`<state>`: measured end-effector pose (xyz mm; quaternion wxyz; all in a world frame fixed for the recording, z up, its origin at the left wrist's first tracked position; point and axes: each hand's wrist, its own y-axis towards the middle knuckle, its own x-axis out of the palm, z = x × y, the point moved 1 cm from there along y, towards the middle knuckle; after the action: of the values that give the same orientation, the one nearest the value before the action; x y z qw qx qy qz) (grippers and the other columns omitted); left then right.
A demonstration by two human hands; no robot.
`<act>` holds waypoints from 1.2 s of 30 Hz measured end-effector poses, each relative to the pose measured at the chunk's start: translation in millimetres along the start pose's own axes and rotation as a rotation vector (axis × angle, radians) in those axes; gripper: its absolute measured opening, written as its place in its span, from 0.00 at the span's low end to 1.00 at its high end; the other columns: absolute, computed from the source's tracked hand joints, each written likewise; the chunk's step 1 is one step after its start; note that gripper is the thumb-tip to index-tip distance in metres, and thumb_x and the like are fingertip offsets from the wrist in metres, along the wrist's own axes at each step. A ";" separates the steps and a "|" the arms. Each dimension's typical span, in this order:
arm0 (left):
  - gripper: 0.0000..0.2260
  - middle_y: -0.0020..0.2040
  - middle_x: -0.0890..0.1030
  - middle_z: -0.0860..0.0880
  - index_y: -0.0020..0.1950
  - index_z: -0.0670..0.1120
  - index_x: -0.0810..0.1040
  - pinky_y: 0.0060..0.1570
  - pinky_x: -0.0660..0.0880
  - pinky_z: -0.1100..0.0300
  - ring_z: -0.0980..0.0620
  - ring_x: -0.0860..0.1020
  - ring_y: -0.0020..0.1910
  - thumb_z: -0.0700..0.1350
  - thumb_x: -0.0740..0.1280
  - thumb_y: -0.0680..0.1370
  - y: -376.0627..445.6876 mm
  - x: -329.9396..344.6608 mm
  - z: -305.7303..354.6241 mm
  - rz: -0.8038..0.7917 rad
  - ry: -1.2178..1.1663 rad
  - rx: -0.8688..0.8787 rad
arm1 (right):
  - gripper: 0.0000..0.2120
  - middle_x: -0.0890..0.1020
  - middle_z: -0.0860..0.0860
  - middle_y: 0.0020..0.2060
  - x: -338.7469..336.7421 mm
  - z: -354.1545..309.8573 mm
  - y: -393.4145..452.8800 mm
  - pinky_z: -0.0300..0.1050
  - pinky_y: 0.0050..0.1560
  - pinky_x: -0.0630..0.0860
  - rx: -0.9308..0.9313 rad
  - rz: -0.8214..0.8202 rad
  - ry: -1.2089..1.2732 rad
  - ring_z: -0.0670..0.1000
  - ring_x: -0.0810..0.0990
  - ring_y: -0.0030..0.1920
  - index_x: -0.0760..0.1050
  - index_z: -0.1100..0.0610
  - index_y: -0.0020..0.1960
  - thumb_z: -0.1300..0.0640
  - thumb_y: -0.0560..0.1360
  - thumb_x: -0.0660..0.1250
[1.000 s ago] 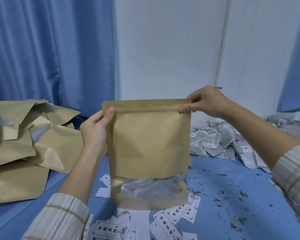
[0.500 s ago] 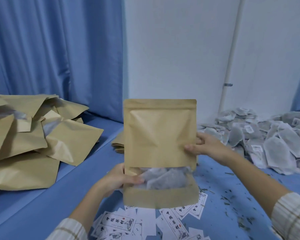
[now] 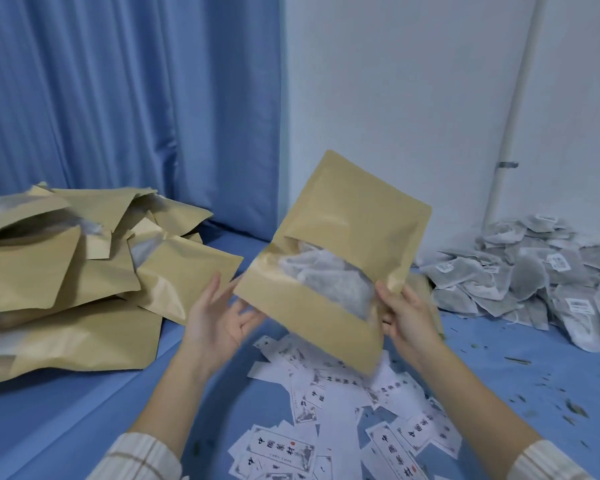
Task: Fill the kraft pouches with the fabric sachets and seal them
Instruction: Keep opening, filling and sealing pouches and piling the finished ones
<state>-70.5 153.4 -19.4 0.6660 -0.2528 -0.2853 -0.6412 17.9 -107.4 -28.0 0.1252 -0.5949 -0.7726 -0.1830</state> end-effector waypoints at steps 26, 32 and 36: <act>0.23 0.65 0.71 0.34 0.71 0.39 0.62 0.51 0.74 0.46 0.34 0.74 0.60 0.48 0.63 0.80 95.1 12.9 -75.8 0.387 0.066 -0.264 | 0.37 0.57 0.53 0.75 35.4 93.9 125.7 0.55 0.72 0.50 -0.050 -0.135 -1.936 0.55 0.52 0.74 0.45 0.56 0.77 0.35 0.77 0.47; 0.23 0.59 0.72 0.34 0.68 0.36 0.65 0.54 0.74 0.48 0.36 0.76 0.56 0.43 0.67 0.78 99.0 10.1 -85.6 0.442 0.002 -0.208 | 0.19 0.81 0.49 0.52 6.3 79.8 90.4 0.43 0.47 0.75 -0.619 -0.099 -1.965 0.52 0.79 0.51 0.73 0.50 0.64 0.51 0.73 0.68; 0.15 0.55 0.79 0.38 0.59 0.44 0.74 0.52 0.77 0.47 0.40 0.79 0.52 0.47 0.69 0.76 88.8 17.0 -82.6 0.323 -0.033 -0.139 | 0.18 0.84 0.50 0.34 -10.9 71.7 55.8 0.39 0.28 0.78 -1.151 0.019 -1.599 0.51 0.82 0.33 0.85 0.54 0.43 0.65 0.55 0.82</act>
<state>23.0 87.7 -63.5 0.7365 -0.3514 -0.2067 -0.5397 76.3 -73.4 -89.7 -0.7412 -0.5200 -0.4181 -0.0739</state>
